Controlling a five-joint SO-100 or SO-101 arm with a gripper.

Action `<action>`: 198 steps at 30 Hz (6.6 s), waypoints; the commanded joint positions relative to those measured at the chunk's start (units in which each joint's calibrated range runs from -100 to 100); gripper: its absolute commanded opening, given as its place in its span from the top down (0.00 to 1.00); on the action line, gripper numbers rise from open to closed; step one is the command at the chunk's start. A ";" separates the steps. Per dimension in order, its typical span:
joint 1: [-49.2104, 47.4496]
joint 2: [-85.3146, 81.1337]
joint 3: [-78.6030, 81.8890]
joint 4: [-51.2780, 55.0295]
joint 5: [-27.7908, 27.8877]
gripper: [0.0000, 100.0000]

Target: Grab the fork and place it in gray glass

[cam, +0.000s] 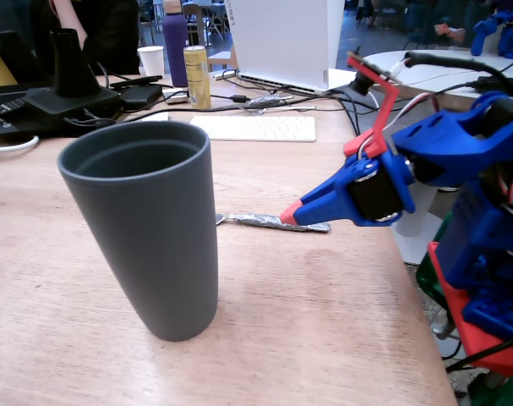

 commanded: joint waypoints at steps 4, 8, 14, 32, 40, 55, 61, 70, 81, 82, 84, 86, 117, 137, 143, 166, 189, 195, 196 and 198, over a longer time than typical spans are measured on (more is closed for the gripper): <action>-0.11 -0.54 0.33 0.03 0.24 1.00; -0.11 -0.54 0.33 0.03 0.24 1.00; -0.11 -0.54 0.33 0.03 0.24 1.00; -1.46 -0.63 0.43 0.03 0.15 1.00; -1.46 -0.71 0.43 0.03 0.20 1.00; 0.23 48.60 -75.74 38.53 3.08 1.00; 0.74 56.15 -82.92 44.77 3.13 1.00; 22.23 60.78 -85.18 45.26 11.38 1.00; 22.06 66.95 -92.83 44.69 11.92 1.00; 21.89 68.41 -92.83 44.53 12.65 1.00; 21.89 71.50 -93.11 44.44 13.97 1.00; 21.89 75.10 -93.77 44.28 14.21 1.00; 14.44 118.58 -113.31 28.76 13.72 1.00; 14.44 118.50 -104.72 28.84 13.77 0.75; 16.30 118.67 -104.81 28.76 14.26 0.75; 20.03 125.27 -105.66 27.53 18.17 0.75; 20.20 123.90 -105.66 28.60 18.17 1.00; 20.03 112.24 -100.75 28.76 17.92 1.00; 20.20 108.72 -97.73 28.76 17.83 1.00; 20.03 101.35 -91.41 28.76 17.63 1.00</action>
